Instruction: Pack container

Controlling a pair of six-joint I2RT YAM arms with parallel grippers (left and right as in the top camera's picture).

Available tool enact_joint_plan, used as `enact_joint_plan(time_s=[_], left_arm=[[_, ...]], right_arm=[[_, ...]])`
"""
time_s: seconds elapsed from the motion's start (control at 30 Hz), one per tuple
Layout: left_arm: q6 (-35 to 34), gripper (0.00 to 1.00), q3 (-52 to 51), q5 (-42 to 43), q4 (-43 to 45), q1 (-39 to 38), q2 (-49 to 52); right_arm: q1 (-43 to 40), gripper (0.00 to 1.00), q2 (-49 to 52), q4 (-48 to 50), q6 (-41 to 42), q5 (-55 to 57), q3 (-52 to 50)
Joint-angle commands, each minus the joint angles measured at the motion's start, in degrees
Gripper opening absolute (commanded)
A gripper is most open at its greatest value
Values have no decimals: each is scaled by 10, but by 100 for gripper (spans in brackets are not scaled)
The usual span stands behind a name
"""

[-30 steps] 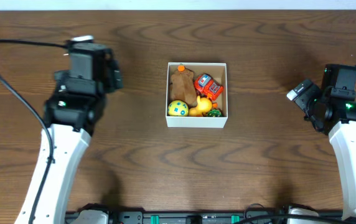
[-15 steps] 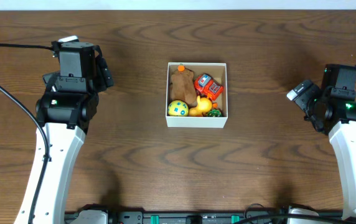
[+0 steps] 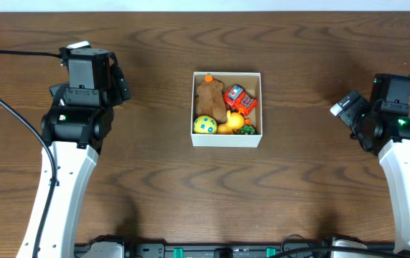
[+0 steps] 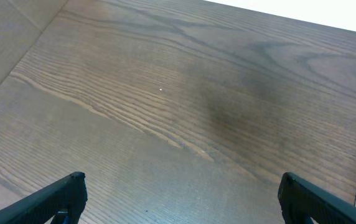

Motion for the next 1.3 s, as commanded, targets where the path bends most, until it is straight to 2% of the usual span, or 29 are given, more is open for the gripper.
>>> enact_joint_plan(time_s=[0.0,0.1,0.23,0.43,0.6,0.73,0.93,1.27], left_arm=[[-6,98,4,-9,-2,2,0],[-5,98,4,-9,-2,2,0],[-6,98,4,-9,-2,2,0],[-6,98,4,-9,-2,2,0],[-6,98,4,-9,-2,2,0],[-6,98,4,-9,-2,2,0],[-6,98,4,-9,-2,2,0],[-6,98,4,-9,-2,2,0]], right_arm=[[9,99,-42,-22,-22,16,-1],[35,99,-110,-24,-44,55,-17],[67,99,-223,28,-120,68,-64],[74,99,-427,108,-210,65,-211],[74,99,-587,123,-236,65,-345],[74,99,-677,120,-238,53,-415],[74,99,-755,120,-247,28,-480],[74,99,-758,123,-248,21,-512]])
